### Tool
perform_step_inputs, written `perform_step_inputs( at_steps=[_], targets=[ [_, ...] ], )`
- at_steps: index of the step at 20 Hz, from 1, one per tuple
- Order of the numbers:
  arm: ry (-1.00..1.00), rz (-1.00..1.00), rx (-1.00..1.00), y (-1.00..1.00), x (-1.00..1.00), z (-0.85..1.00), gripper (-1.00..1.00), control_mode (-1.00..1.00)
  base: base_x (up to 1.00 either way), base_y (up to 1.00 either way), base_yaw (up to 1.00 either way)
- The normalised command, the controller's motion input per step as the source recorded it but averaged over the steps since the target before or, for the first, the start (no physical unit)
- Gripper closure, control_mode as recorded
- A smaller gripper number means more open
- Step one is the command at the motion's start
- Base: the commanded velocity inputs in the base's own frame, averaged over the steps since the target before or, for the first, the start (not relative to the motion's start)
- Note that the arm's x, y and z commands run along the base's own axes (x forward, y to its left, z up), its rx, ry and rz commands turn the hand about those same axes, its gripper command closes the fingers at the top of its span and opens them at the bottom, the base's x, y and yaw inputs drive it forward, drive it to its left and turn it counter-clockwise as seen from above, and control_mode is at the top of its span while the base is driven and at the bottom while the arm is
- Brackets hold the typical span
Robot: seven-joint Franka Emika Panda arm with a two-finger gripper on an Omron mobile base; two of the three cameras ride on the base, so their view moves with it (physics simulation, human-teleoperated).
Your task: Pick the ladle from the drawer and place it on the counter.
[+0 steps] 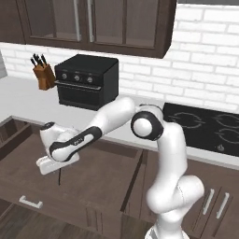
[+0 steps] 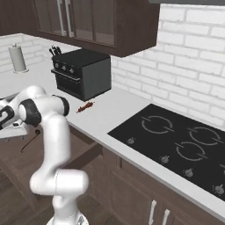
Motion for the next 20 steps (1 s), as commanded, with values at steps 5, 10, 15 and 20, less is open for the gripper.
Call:
perform_step_inputs(
  at_steps=[5,10,15,20],
  targets=[
    [0.00,-0.01,-0.05,-0.04,0.03,-0.41,-1.00,-1.00,0.00,0.00,0.00],
    [0.00,-0.07,-0.04,-0.03,0.20,-0.77,-1.00,-1.00,0.00,0.00,0.00],
    [0.00,-0.07,0.00,0.00,0.41,-0.29,-1.00,-1.00,0.00,0.00,0.00],
    [0.00,-0.12,0.00,-0.01,0.41,-0.37,-1.00,-1.00,0.00,0.00,0.00]
  ],
)
